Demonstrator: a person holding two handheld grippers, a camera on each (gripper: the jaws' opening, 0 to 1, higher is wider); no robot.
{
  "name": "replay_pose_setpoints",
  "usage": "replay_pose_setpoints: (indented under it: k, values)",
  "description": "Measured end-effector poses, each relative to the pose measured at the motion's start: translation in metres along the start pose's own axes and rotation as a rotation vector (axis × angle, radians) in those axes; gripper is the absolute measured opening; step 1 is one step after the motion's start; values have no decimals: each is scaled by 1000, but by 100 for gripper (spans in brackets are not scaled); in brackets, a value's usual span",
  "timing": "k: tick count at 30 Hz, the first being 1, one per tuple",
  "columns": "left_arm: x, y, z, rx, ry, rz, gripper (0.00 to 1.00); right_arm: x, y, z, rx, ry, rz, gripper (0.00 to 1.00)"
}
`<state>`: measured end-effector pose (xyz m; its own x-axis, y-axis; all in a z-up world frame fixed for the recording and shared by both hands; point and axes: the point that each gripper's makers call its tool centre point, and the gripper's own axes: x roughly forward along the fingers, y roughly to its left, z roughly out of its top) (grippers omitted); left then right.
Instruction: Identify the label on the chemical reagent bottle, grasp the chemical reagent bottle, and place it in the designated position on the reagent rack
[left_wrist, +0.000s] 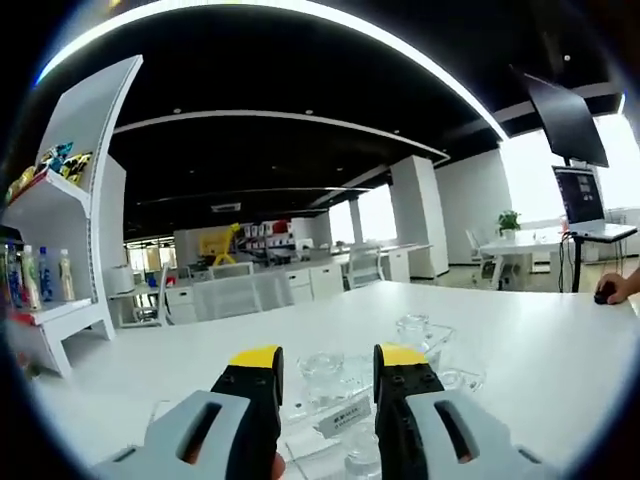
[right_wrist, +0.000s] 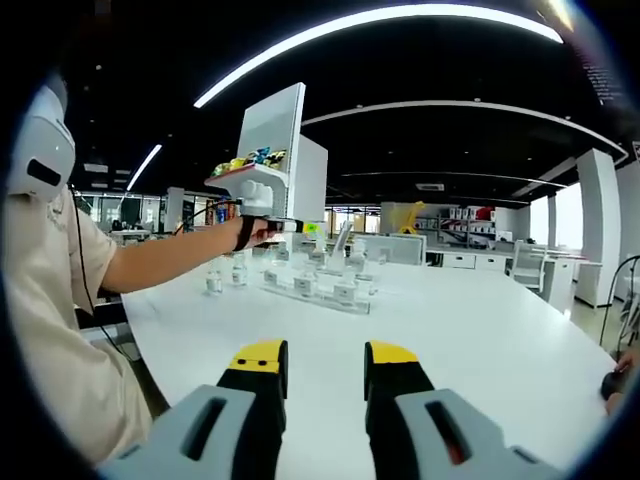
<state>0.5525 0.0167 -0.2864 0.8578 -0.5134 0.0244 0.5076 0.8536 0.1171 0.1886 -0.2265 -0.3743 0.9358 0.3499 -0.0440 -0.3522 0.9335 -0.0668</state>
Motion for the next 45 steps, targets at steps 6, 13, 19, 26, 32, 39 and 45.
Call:
replay_pose_setpoints:
  k: [6, 13, 19, 26, 32, 39, 45]
  values:
    - [-8, -3, 8, -5, -12, -6, 37, -1, 3, 3, -3, -10, 7, 30]
    - [-13, -7, 9, 1, -9, -20, 37, -2, 0, 10, -9, -23, -1, 30]
    - [-18, -5, 6, -7, 9, -26, 37, -2, -1, 11, -10, -25, -6, 30]
    - [-35, -7, 12, -19, -3, -33, 37, -3, -2, 10, -5, -28, -14, 30]
    - [-50, -5, 18, -14, -11, -33, 37, -4, 0, 10, -6, -31, -10, 30]
    - [-75, 1, 24, -1, -22, -27, 37, -3, 1, 8, 1, -33, -10, 30]
    - [-91, 3, 33, 20, -34, -26, 37, -3, 5, 13, -4, -46, -6, 30]
